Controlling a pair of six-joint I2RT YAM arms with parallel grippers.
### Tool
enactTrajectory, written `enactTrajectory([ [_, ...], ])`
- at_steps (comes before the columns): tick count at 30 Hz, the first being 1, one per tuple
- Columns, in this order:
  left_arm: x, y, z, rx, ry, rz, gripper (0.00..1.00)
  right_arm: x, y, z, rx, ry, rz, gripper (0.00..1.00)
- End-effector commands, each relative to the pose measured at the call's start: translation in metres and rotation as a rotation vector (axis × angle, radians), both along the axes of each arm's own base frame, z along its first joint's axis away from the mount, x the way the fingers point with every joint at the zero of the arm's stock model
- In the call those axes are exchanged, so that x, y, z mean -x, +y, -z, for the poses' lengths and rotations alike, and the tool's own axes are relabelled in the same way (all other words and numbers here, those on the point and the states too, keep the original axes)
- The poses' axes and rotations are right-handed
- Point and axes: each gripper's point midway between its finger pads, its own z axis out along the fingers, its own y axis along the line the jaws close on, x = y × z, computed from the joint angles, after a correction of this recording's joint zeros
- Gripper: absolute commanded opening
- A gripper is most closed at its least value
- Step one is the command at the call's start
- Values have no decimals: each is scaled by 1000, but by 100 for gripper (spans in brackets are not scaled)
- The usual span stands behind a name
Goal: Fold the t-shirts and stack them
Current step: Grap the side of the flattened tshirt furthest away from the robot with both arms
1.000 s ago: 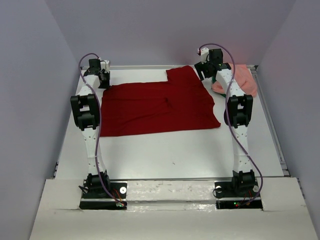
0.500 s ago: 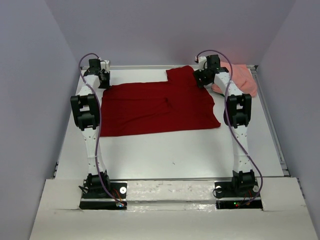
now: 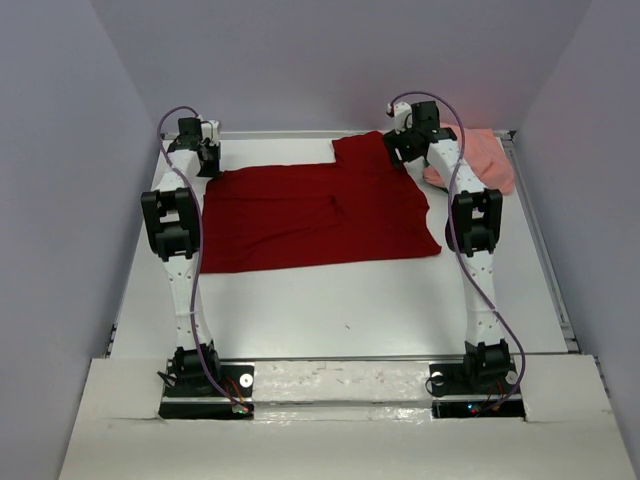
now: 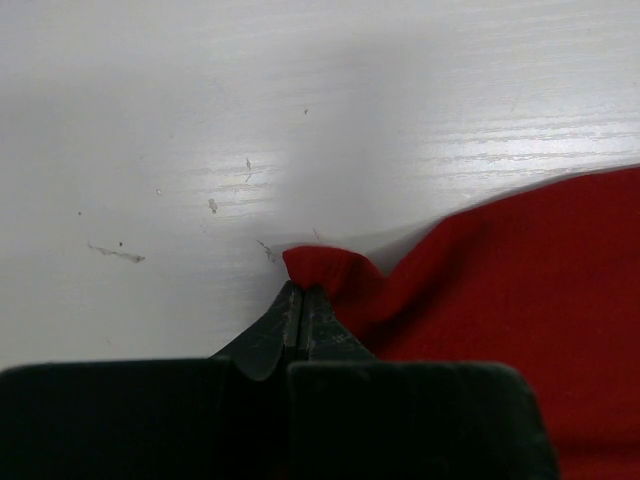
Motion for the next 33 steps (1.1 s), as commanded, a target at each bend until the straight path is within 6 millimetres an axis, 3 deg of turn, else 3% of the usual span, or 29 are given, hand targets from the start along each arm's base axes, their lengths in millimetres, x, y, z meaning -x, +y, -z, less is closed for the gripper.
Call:
enactTrajectory([
  [1,11,-8,-27,17,4,12,0,-8,7,-4,0,-30,-23,73],
  [7,12,-9,-28,13,6,13,0,-8,8,17,-3,1,-22,73],
  [18,15,-18,-34,27,-2,28,0,-5,15,31,-23,32,-58,70],
  [22,17,-20,-36,26,-4,32,0,-4,15,36,-20,46,-62,64],
  [24,17,-20,-35,27,-2,31,0,-2,15,40,-18,57,-68,57],
  [25,17,-20,-35,26,-1,32,0,-1,15,41,-16,61,-68,45],
  [27,18,-21,-34,29,2,33,0,2,14,43,-12,71,-68,34],
  [28,18,-21,-35,27,1,32,0,2,13,45,-8,75,-67,20],
  [30,19,-22,-34,25,4,35,0,4,11,44,2,76,-62,0],
  [33,19,-22,-33,25,4,35,0,3,9,41,12,71,-58,0],
])
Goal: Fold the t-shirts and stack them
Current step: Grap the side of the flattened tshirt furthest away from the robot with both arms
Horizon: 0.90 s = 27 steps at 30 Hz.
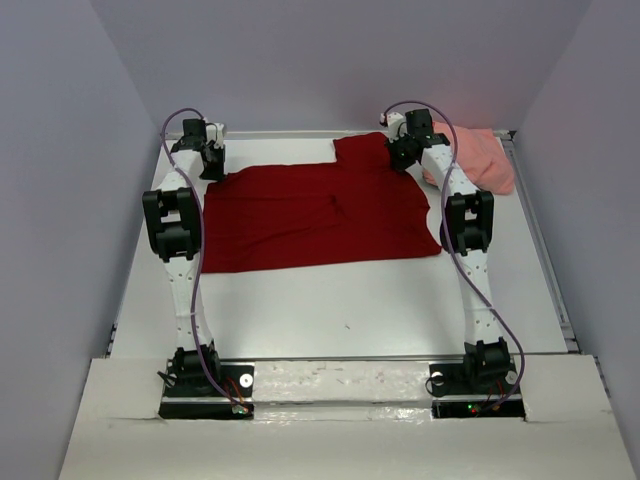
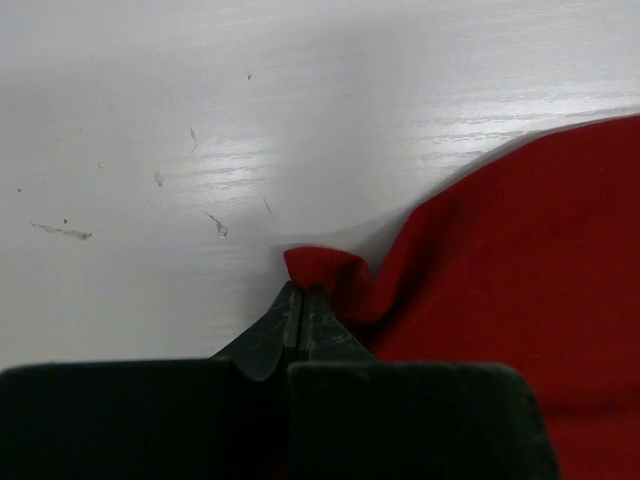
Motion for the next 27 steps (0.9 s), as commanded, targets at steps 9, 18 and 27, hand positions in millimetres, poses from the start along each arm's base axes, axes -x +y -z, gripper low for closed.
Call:
enactTrajectory([
  [9,4,-1,-48,-26,-65,-9,0,1,-9,-19,68,-31,5,0],
  [18,6,18,-80,-176,-155,-67,0,14,-23,-53,138,-78,5,0],
  [27,-1,15,-91,-173,-207,-72,0,26,-13,-92,74,-129,-24,0],
])
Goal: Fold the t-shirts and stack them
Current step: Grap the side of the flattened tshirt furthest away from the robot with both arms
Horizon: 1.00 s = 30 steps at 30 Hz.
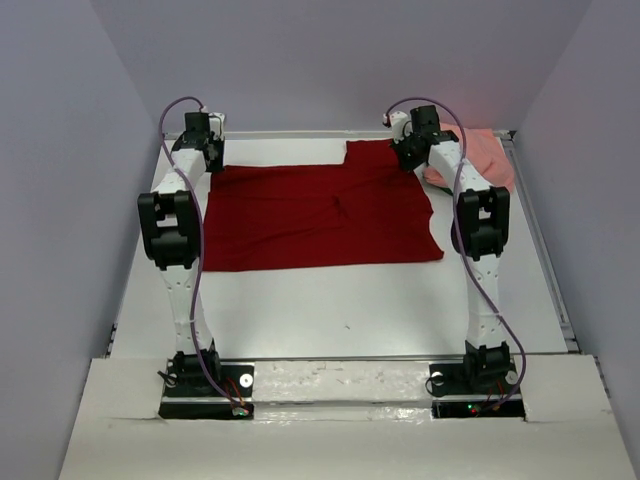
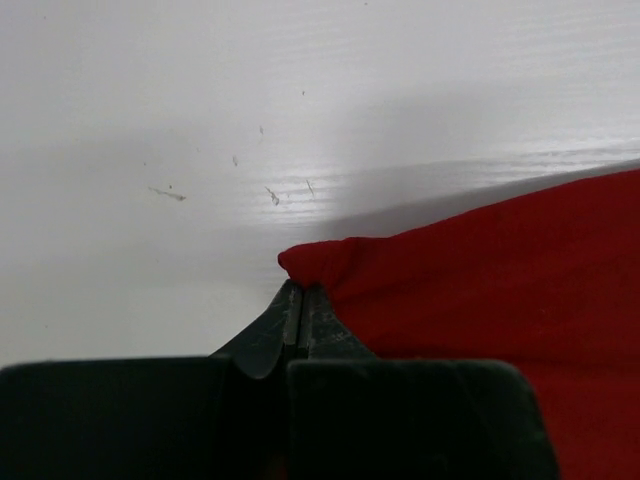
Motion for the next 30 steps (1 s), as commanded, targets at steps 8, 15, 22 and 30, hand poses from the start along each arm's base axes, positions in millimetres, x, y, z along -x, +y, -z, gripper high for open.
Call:
enactTrajectory([
  [8,-21,-11,-49,22,-142,12,0,-26,7,-66,-53,-184,7,0],
  [15,-20,-11,-67,23,-169,10,0,-23,-1,-82,0,-217,-4,0],
  [22,-10,-13,-81,22,-171,23,0,-7,-7,-88,27,-206,-9,0],
  [30,4,-9,-93,2,-167,35,0,3,-15,-99,31,-211,6,0],
])
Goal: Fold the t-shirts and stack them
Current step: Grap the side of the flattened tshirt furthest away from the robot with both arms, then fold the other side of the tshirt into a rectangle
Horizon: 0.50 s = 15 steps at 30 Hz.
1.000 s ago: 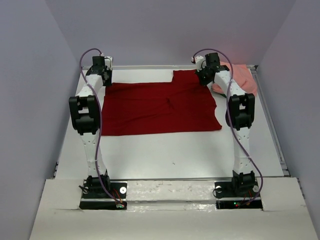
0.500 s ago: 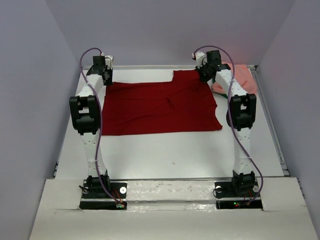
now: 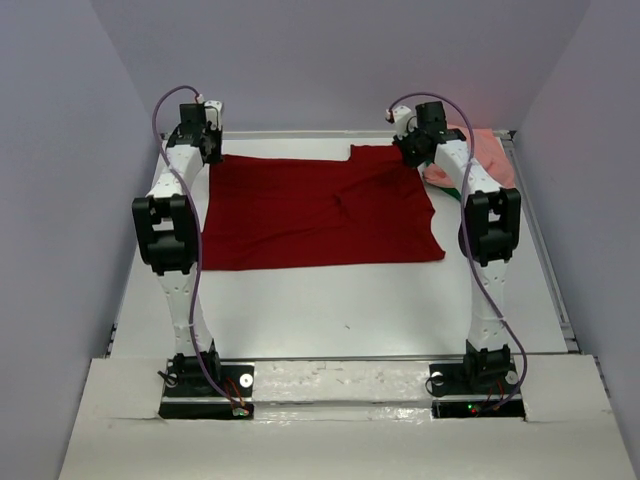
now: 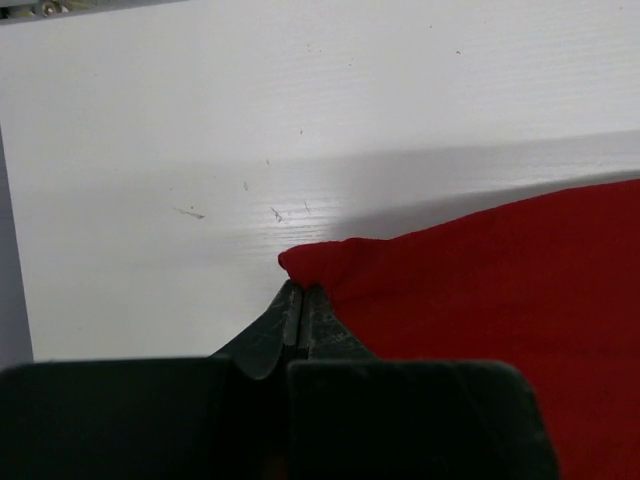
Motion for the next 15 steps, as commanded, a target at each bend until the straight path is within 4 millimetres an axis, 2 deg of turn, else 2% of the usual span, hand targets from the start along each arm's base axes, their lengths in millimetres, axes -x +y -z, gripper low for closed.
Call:
enactTrajectory([
  [1,10,0,-51,-15,-76,21,0,-5,-9,-60,4,-133,19,0],
  [4,17,-2,-49,-9,-60,29,0,0,-10,-66,4,-136,19,0],
  [6,20,-5,-56,-6,-72,37,0,4,-10,-73,1,-145,20,0],
  [7,22,-4,-52,-6,-66,40,0,8,-11,-69,4,-130,20,0],
  [13,36,-9,-54,2,-54,66,0,27,-14,-77,6,-121,21,0],
  [15,41,-9,-49,6,-40,68,0,32,-14,-77,2,-115,21,0],
])
